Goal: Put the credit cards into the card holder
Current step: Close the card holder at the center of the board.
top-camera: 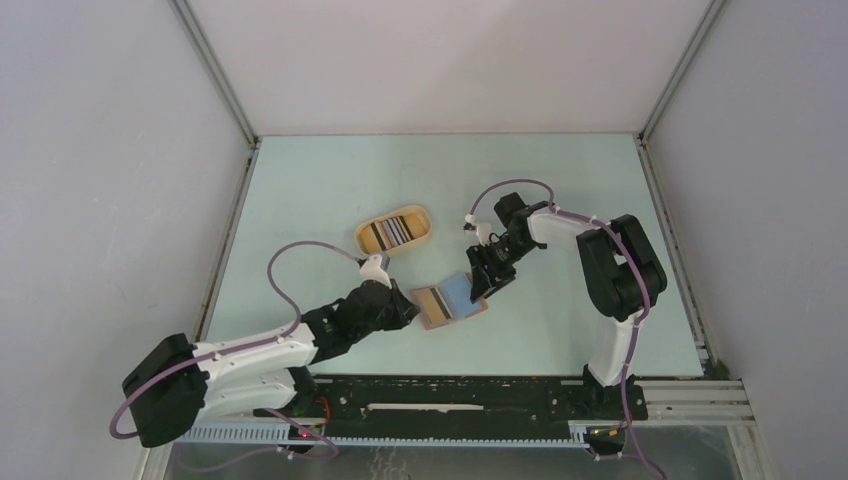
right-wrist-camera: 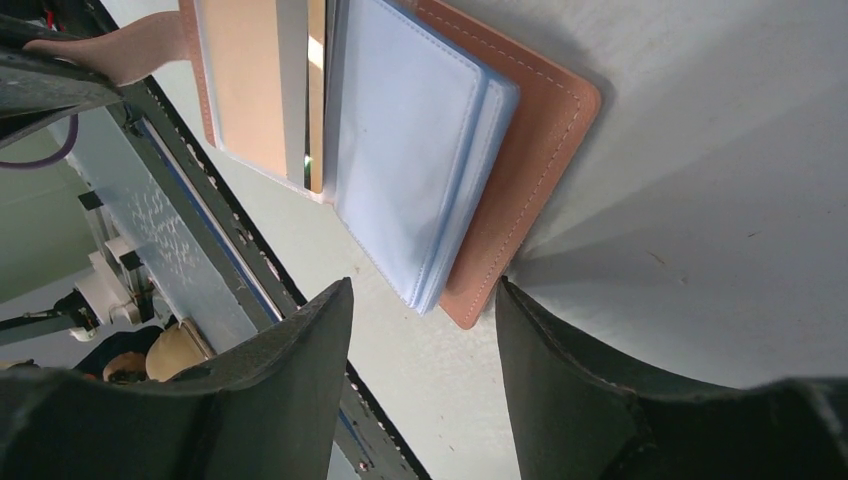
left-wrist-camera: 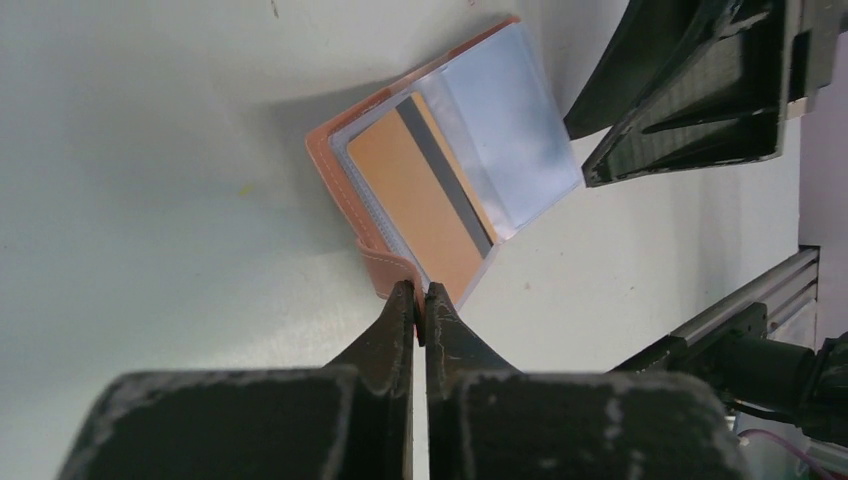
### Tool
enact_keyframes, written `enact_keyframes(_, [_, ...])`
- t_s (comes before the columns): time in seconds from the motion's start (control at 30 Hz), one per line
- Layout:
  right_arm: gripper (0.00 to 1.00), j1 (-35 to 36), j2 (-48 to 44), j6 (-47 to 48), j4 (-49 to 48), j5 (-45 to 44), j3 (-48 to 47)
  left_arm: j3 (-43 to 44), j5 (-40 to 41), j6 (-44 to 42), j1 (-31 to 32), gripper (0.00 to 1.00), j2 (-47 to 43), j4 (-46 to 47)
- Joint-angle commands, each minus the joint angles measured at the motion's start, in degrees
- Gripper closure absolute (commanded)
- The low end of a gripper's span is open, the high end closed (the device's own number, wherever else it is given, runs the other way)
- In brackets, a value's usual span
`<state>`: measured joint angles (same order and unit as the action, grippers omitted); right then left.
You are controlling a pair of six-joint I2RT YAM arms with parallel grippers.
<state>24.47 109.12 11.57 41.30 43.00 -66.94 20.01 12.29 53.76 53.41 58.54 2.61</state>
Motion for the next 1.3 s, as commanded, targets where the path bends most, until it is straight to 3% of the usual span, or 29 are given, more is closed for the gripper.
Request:
enact_keyframes(0.0, [0.37,0.27,0.21,-0.63,-0.40,1.82,-1.40,3.83,2.28,-2.12,-0.06,1.00,-1.52,-0.30])
enact_keyframes(0.43, [0.37,0.24,1.36,-1.88,-0.36,7.13,-1.36,5.59,0.90,-6.98,-0.30,1.00,-2.78,4.97])
enact_keyframes(0.83, [0.37,-2.49,3.55,-5.42,-3.09,10.34,-0.83,15.35,-10.12,-7.11,-0.80,1.00,15.36,13.84])
enact_keyframes(1.27, [0.37,-11.73,-4.44,-6.74,-5.99,7.60,1.26,23.99,-16.24,-2.95,-0.95,1.00,32.86,17.46])
